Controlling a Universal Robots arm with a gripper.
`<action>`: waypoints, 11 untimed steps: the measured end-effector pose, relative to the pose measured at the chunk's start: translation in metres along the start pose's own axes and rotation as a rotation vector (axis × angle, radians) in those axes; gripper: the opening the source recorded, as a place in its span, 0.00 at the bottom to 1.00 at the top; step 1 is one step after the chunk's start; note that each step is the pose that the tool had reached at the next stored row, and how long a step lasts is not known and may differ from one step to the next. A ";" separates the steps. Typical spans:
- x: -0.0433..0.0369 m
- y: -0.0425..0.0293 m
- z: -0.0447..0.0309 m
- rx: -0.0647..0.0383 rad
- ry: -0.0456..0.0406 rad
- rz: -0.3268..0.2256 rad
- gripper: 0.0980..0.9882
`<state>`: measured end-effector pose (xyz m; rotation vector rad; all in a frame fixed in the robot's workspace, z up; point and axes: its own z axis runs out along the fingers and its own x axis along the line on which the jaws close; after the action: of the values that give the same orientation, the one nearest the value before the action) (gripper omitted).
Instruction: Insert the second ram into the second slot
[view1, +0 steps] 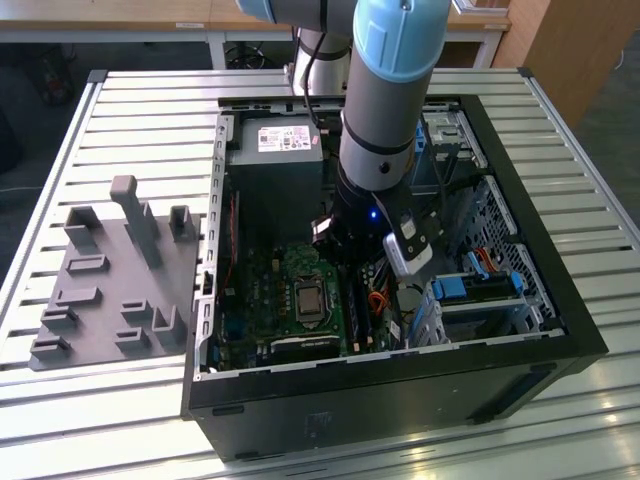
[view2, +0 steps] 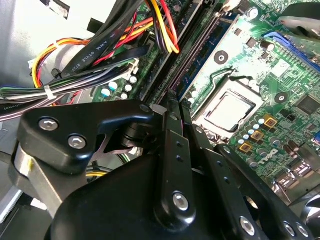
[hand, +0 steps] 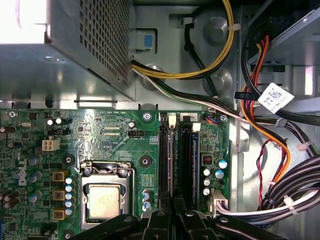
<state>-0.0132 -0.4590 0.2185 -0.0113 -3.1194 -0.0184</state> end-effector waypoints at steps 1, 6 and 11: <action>0.0000 0.0000 0.0003 0.000 0.0000 0.000 0.04; 0.0000 0.0000 0.0008 0.000 0.0001 0.000 0.04; -0.0006 0.0000 0.0008 0.000 0.0002 0.001 0.04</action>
<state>-0.0127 -0.4590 0.2177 -0.0134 -3.1192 -0.0185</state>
